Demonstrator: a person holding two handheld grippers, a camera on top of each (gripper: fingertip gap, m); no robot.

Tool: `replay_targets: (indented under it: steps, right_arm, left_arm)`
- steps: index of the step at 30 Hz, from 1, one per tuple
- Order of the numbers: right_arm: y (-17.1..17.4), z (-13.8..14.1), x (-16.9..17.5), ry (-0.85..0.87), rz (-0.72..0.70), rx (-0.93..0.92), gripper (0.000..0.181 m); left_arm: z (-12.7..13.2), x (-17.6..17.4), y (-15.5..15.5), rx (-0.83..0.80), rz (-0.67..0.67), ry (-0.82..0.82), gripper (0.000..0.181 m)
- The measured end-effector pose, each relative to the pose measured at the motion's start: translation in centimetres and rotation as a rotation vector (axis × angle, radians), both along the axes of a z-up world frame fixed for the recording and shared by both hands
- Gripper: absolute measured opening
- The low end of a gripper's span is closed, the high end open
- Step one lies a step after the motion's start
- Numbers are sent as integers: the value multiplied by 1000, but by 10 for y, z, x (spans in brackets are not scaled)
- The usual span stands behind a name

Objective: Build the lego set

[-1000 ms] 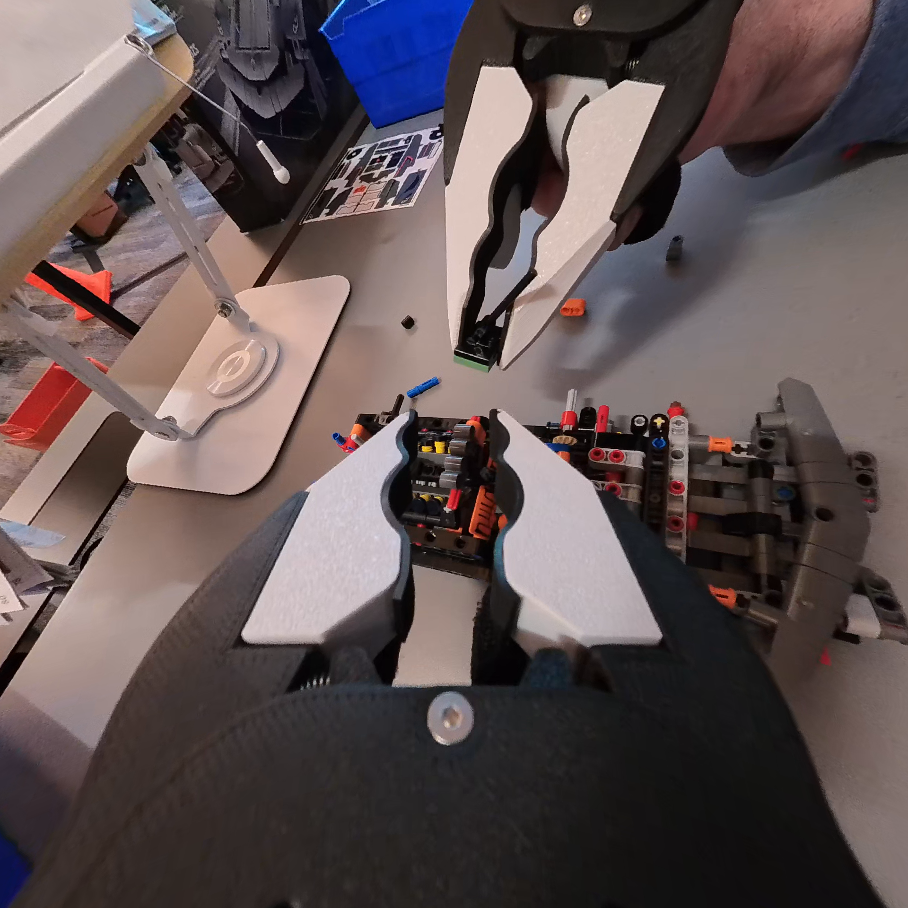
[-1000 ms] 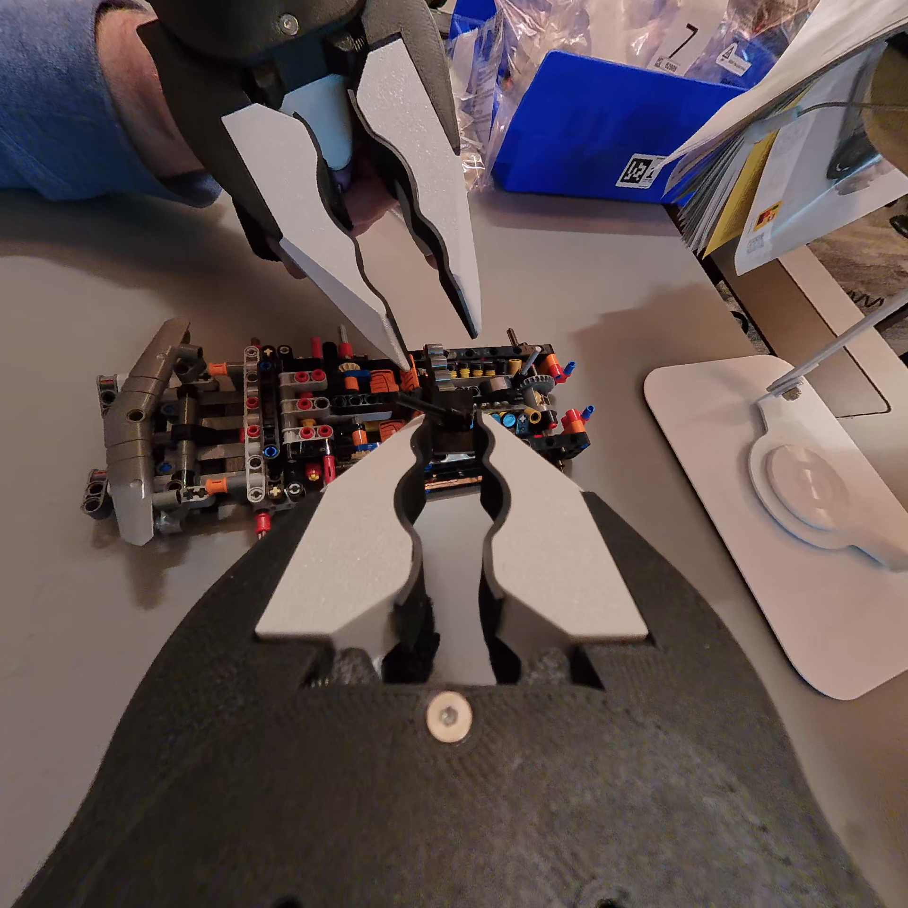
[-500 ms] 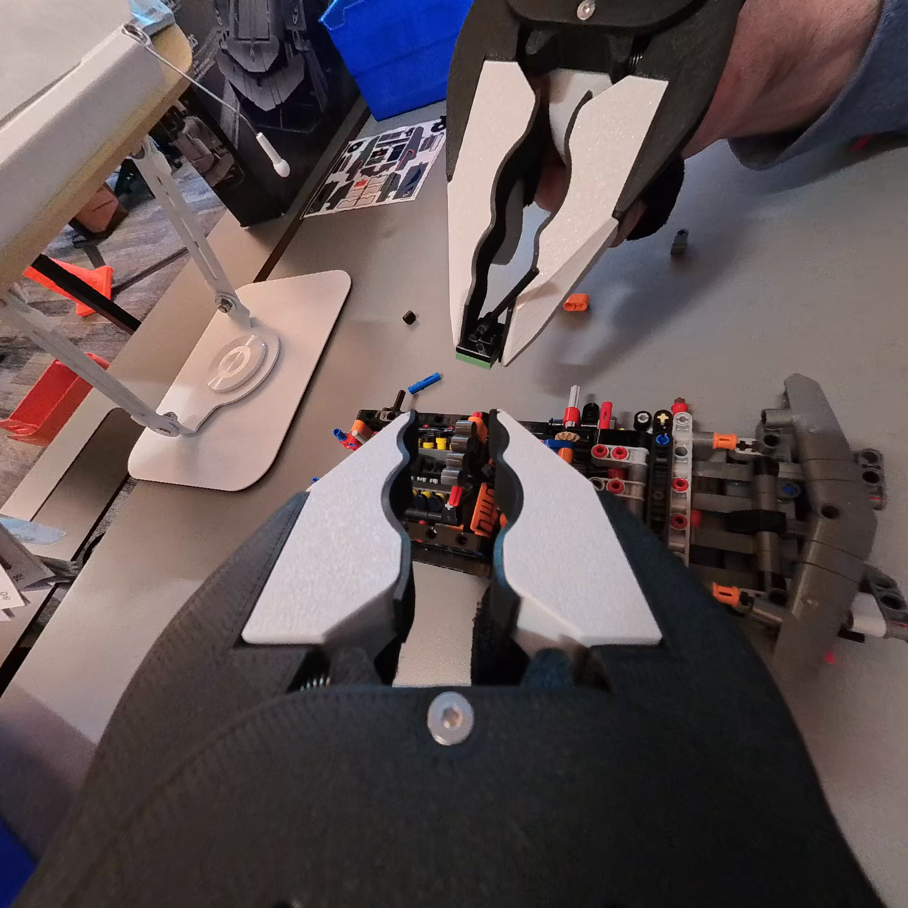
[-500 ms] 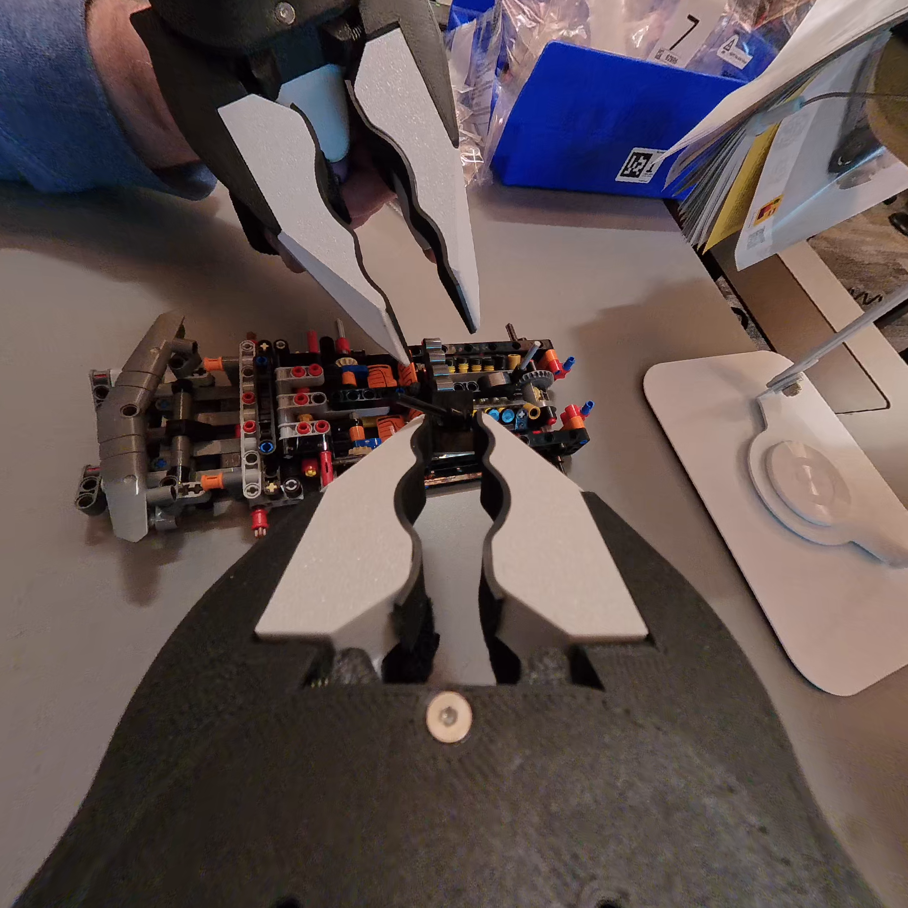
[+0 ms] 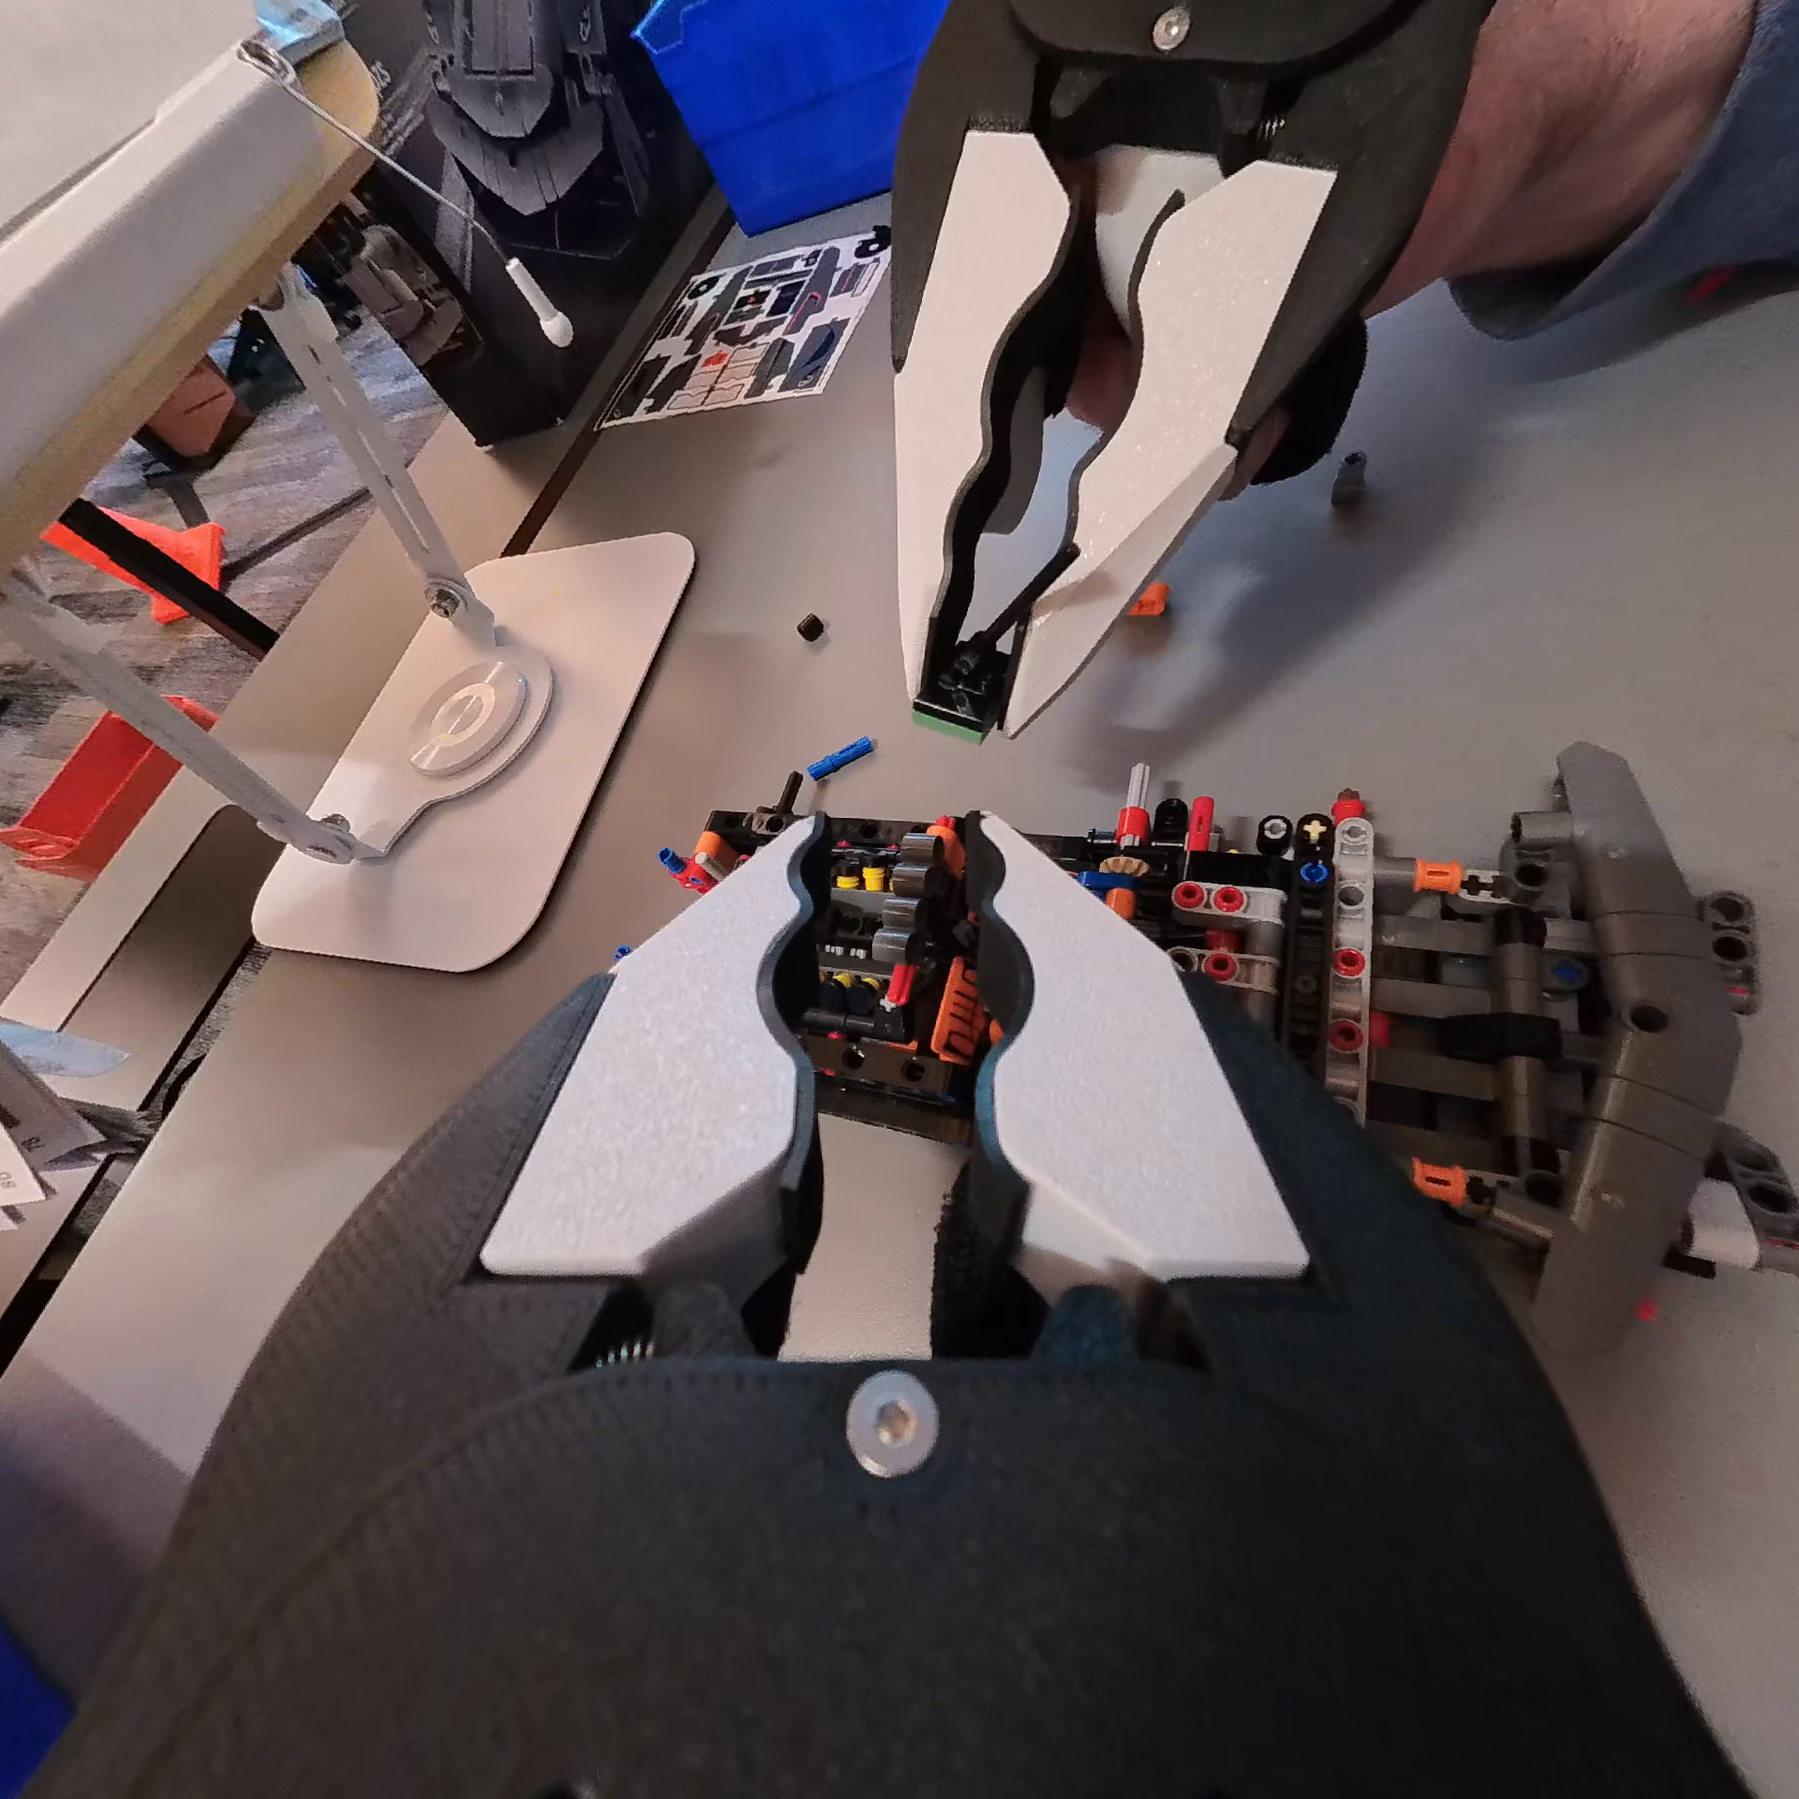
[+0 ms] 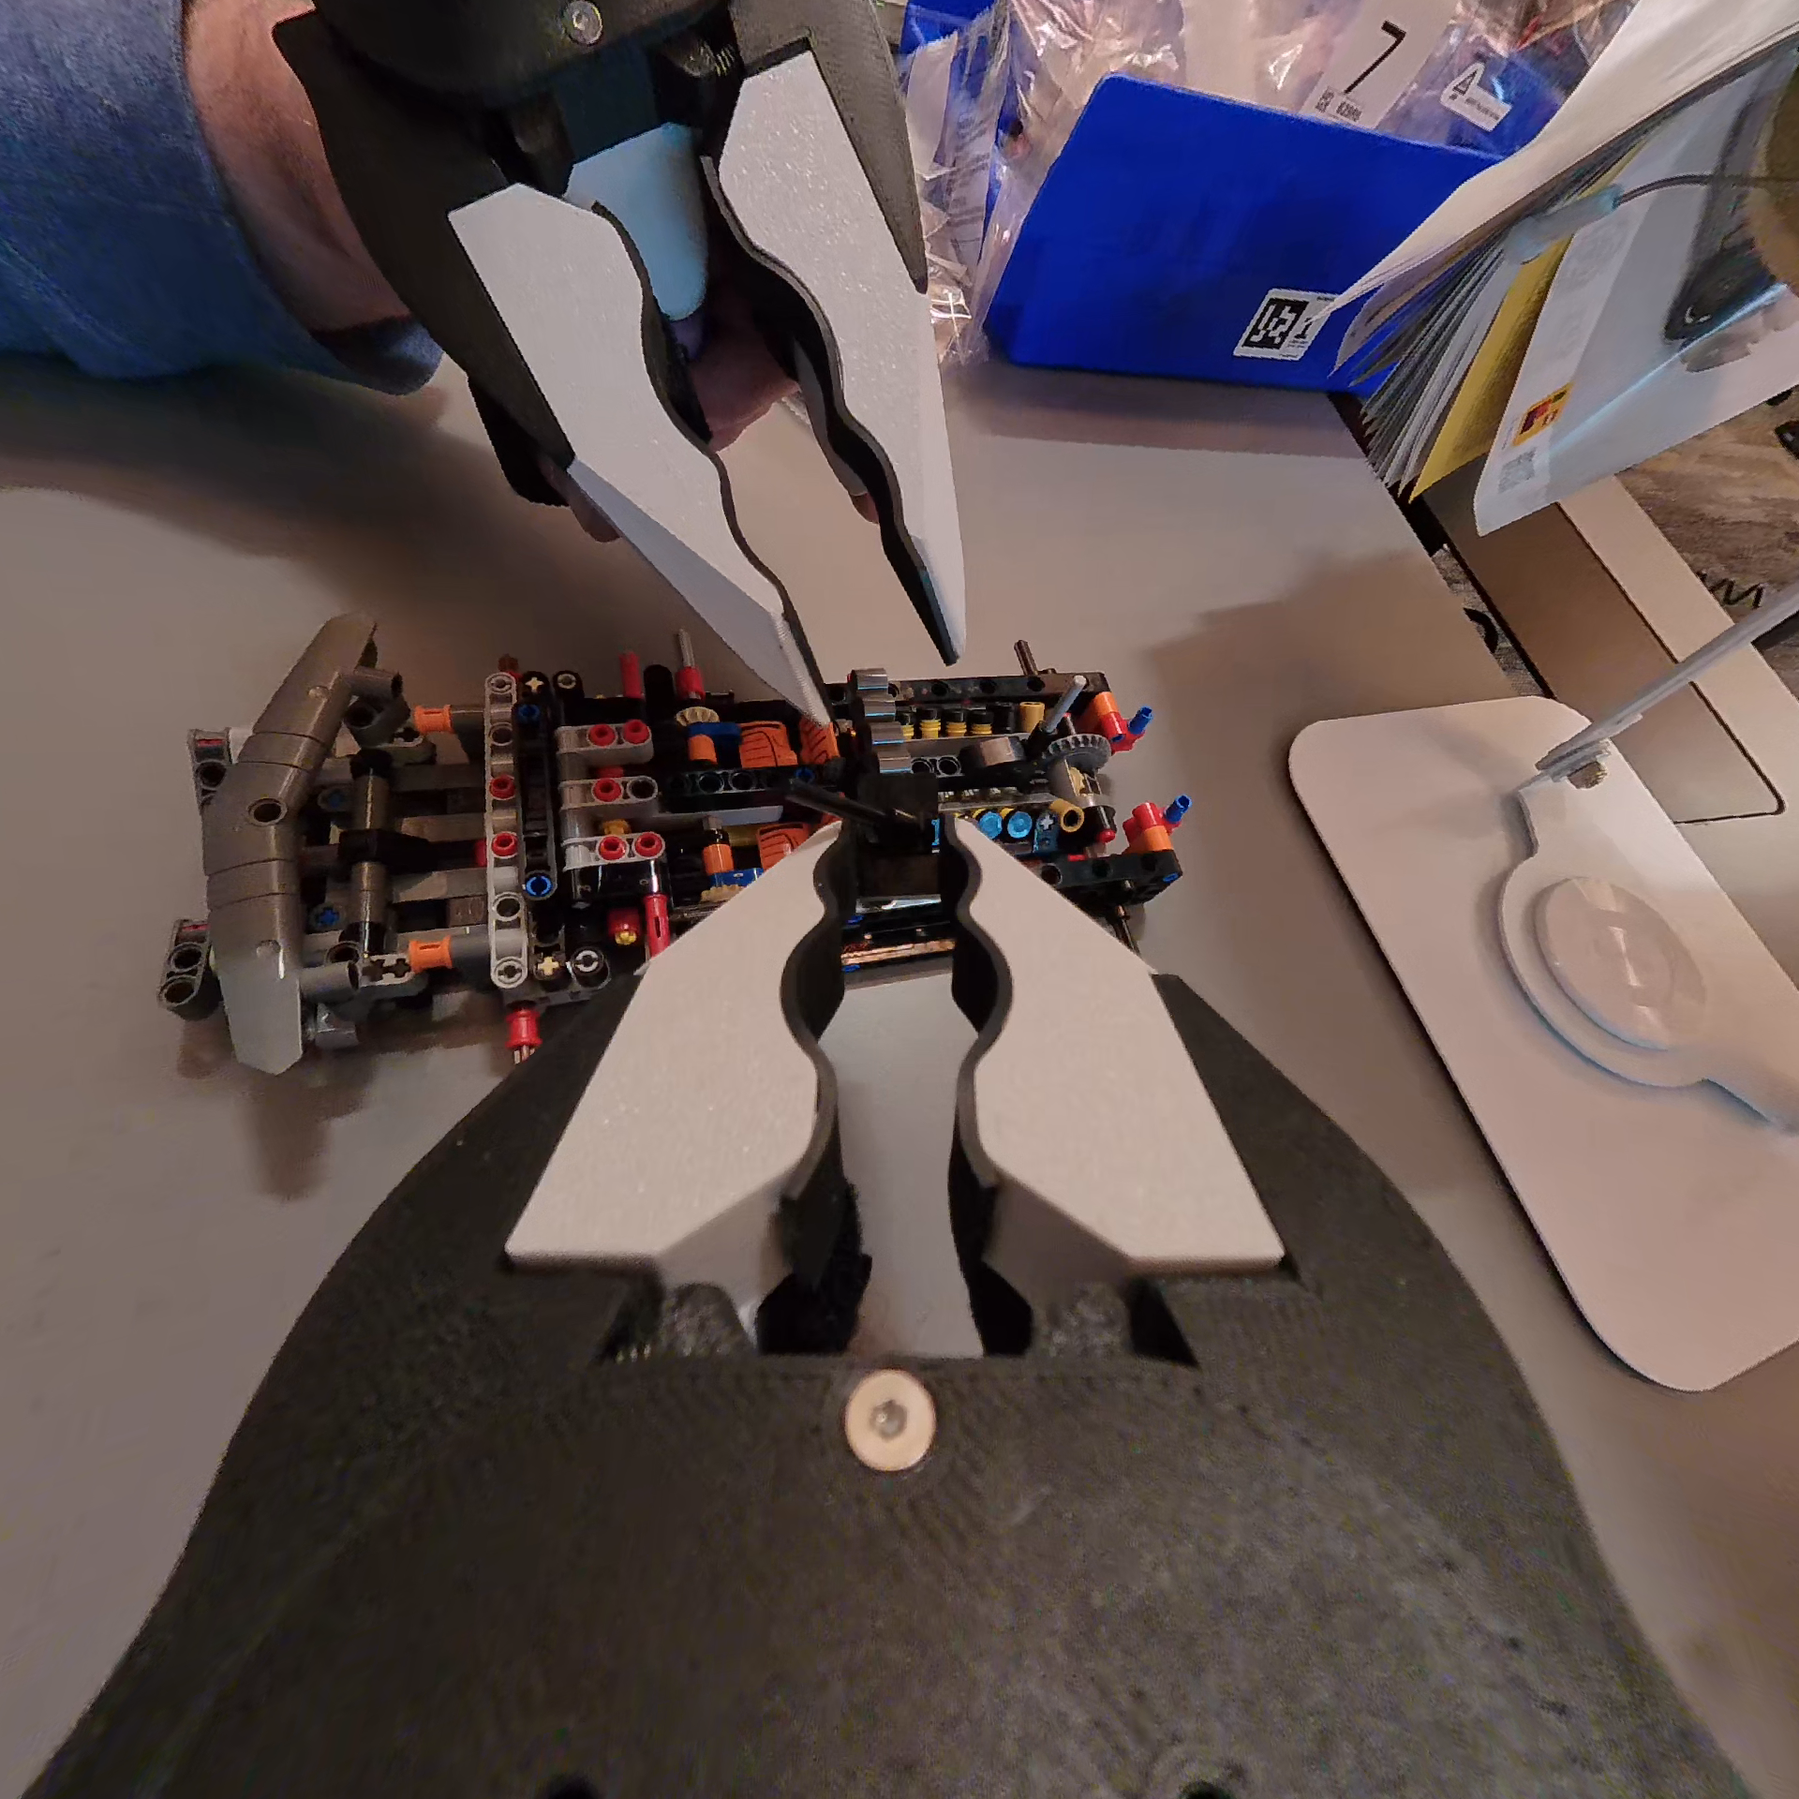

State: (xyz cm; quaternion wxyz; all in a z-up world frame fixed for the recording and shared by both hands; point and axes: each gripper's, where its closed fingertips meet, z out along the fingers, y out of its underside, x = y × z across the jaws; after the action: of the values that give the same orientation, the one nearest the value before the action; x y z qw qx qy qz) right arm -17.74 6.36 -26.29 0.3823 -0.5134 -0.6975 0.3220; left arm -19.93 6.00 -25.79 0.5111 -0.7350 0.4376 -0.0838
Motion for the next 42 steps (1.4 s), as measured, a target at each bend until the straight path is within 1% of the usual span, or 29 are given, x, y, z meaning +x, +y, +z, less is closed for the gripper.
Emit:
replay_targets:
  steps: [18, 25, 35, 38, 42]
  right_arm:
    - [-1, 0, 0, -1, 3, -4, 14]
    - [1, -3, 1, -8, -1, -15, 14]
    - [1, -5, 2, -25, 1, -17, 14]
    - [-6, 0, 3, -22, 25, -34, 14]
    - [-31, 6, 7, -49, 102, -87, 14]
  left_arm:
    - [0, -6, 3, -5, 20, -9, 24]
    - [0, -15, 9, -18, 47, -73, 22]
    - [1, -27, 20, -10, 120, -136, 20]
    - [7, -30, 13, -3, 139, -116, 20]
    - [11, -29, -10, -12, 150, -70, 20]
